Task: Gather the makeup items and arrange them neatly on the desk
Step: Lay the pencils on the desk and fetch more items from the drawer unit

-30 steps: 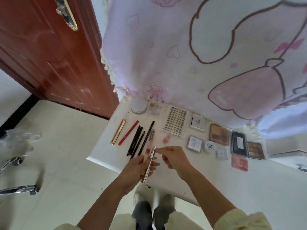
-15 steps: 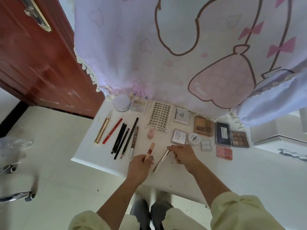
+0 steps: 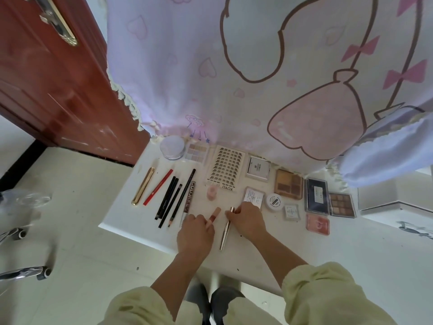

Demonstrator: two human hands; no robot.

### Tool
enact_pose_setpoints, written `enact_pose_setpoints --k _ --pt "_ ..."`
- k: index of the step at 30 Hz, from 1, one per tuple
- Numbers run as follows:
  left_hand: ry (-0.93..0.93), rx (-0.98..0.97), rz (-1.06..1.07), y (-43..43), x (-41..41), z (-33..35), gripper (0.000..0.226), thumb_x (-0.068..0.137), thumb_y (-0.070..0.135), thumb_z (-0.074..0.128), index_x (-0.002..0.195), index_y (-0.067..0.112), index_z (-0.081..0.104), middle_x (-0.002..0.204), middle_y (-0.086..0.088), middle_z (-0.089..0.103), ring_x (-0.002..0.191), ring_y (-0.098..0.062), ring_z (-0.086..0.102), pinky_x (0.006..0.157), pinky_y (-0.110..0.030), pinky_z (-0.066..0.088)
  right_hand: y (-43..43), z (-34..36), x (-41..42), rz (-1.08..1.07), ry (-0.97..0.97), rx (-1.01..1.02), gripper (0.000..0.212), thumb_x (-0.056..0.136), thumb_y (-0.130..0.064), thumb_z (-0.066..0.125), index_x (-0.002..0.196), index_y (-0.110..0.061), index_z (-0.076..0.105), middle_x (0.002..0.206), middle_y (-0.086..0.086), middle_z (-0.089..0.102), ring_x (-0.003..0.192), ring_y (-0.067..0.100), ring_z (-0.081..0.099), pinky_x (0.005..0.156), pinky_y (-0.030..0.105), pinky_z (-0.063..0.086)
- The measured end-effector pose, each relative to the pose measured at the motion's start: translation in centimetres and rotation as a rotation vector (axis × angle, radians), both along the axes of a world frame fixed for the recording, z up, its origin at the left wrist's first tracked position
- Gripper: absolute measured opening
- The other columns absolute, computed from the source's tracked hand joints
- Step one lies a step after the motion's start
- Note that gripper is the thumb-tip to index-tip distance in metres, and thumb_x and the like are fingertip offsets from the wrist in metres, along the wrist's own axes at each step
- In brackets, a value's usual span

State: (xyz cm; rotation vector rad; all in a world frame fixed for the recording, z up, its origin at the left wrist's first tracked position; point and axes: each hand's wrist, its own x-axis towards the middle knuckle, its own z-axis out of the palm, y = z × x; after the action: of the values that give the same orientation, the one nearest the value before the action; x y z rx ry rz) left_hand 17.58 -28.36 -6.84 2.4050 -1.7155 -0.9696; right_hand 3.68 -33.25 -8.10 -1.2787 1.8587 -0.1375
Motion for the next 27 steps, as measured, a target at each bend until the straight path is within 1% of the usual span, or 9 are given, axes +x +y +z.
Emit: enact_pose_setpoints --k 3,6,8,10,13,17,22,25,27 --pt "-0.075 -0.052 -0.055 -0.3 0.0 0.0 0.028 0.095 0.036 0.048 0.103 0.017 0.067 0.109 -0.001 0.052 0.104 -0.016 0.049 0.085 -0.030 0.046 0.3 0.0 -0.1 0.036 0.026 0.037 0.025 0.081 -0.031 0.065 0.067 -0.015 0.053 0.060 -0.001 0.054 0.058 0.017 0.056 0.051 0.025 0.040" --pt "0.053 -0.034 -0.009 -0.4 0.4 0.0 0.027 0.093 0.040 0.055 0.101 0.020 0.069 0.100 0.004 0.054 0.088 -0.011 0.053 0.075 -0.024 0.044 0.3 0.1 -0.5 -0.028 -0.011 0.046 0.022 0.076 -0.028 0.066 0.067 -0.009 0.061 0.062 0.003 0.061 0.057 0.020 0.061 0.059 0.033 0.054" --pt "0.154 -0.055 0.001 -0.2 0.8 0.1 0.027 0.090 0.046 0.058 0.101 0.023 0.067 0.090 0.009 0.056 0.076 -0.005 0.053 0.067 -0.019 0.040 0.4 0.0 -0.8 -0.049 -0.052 0.041 0.024 0.075 -0.024 0.067 0.057 -0.010 0.058 0.054 0.004 0.056 0.052 0.021 0.058 0.064 0.039 0.057" --pt "0.246 -0.119 0.012 0.2 1.2 0.5 0.023 0.088 0.047 0.061 0.099 0.027 0.066 0.081 0.012 0.057 0.071 -0.003 0.053 0.062 -0.015 0.037 0.7 0.1 -1.3 -0.056 -0.087 0.005 0.025 0.073 -0.020 0.066 0.053 -0.012 0.053 0.051 0.005 0.052 0.050 0.022 0.056 0.065 0.043 0.057" --pt "0.351 -0.236 0.095 0.5 1.4 1.0 0.014 0.087 0.042 0.066 0.093 0.029 0.066 0.076 0.011 0.061 0.071 -0.003 0.056 0.063 -0.012 0.038 1.1 0.7 -1.7 -0.073 -0.146 -0.073 0.017 0.077 -0.020 0.067 0.067 -0.012 0.056 0.062 0.006 0.062 0.058 0.025 0.064 0.065 0.041 0.056" --pt "0.411 -0.306 0.191 0.5 1.6 0.6 0.008 0.088 0.037 0.066 0.086 0.029 0.065 0.079 0.015 0.065 0.075 0.000 0.061 0.068 -0.009 0.041 0.7 2.5 -1.7 -0.082 -0.183 -0.276 0.013 0.081 -0.025 0.068 0.076 -0.018 0.059 0.063 -0.006 0.062 0.060 0.014 0.060 0.065 0.037 0.055" --pt "0.388 -0.272 0.200 0.1 1.6 0.0 0.002 0.090 0.038 0.063 0.088 0.037 0.062 0.087 0.017 0.064 0.079 0.000 0.060 0.068 -0.013 0.042 -0.5 4.7 -1.3 0.073 -0.150 -0.474 0.011 0.089 -0.028 0.064 0.087 -0.018 0.062 0.069 -0.011 0.064 0.065 0.004 0.059 0.066 0.025 0.050" --pt "0.316 -0.289 0.145 -0.2 1.6 0.1 0.007 0.093 0.038 0.059 0.097 0.034 0.064 0.091 0.015 0.063 0.077 0.001 0.058 0.065 -0.008 0.037 -0.9 4.7 -1.1 0.179 -0.088 -0.491 0.014 0.090 -0.033 0.060 0.092 -0.019 0.062 0.077 -0.008 0.068 0.073 0.009 0.063 0.071 0.032 0.053" --pt "0.249 -0.319 0.081 -0.5 1.7 -0.1 0.014 0.095 0.039 0.054 0.102 0.033 0.064 0.094 0.014 0.063 0.077 -0.001 0.058 0.065 -0.009 0.037 -1.1 4.7 -1.0 0.212 -0.056 -0.465 0.017 0.091 -0.035 0.058 0.095 -0.019 0.062 0.080 -0.006 0.068 0.076 0.012 0.063 0.072 0.035 0.053"
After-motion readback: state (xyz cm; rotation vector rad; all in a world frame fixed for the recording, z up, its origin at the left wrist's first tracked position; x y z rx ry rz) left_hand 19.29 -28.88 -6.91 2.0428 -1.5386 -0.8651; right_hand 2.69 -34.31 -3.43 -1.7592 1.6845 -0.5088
